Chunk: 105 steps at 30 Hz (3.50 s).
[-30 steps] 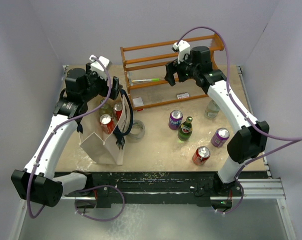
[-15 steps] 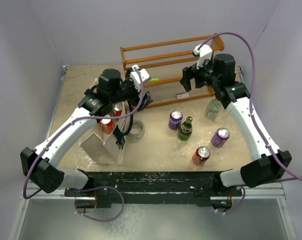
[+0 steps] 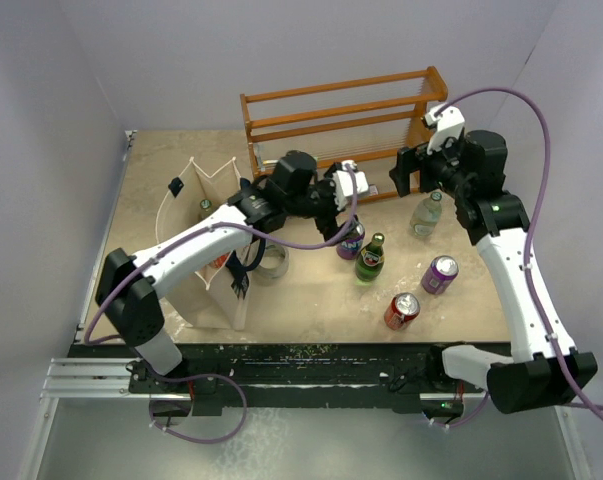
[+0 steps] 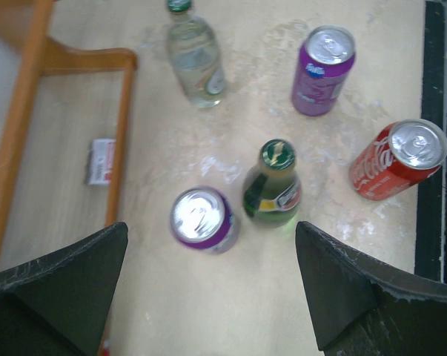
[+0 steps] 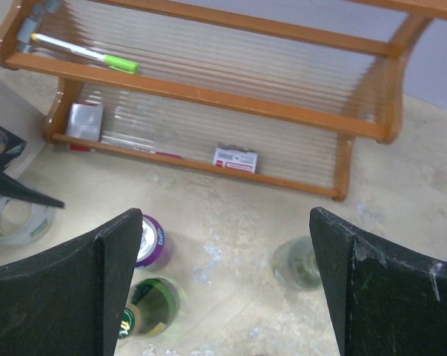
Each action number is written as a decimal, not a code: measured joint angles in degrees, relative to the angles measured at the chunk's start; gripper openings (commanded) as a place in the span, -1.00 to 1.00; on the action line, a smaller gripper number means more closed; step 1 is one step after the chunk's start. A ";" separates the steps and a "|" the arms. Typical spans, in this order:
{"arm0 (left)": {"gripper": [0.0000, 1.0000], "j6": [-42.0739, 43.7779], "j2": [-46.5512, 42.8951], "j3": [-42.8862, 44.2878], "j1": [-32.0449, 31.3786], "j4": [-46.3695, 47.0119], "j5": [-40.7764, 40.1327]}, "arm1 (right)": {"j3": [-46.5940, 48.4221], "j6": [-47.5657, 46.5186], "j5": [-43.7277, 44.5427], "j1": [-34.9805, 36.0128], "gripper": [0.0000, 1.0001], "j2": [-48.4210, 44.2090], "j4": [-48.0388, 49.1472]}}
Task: Place the beverage into the canvas bag
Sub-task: Pick up the drink from the center of the board, then place the drink in the canvas bag.
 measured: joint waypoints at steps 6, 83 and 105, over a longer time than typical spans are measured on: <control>0.87 -0.09 8.37 5.86 -2.36 0.04 2.14 | -3.76 2.23 0.02 -5.46 0.89 -4.09 -0.22; -1.00 -17.05 -23.54 14.38 44.52 -17.66 8.59 | 4.52 12.55 -11.17 -8.17 0.73 12.79 7.74; -1.00 -11.34 -37.09 -9.55 52.28 -17.84 26.43 | 10.23 8.85 -9.49 5.25 0.76 21.33 7.19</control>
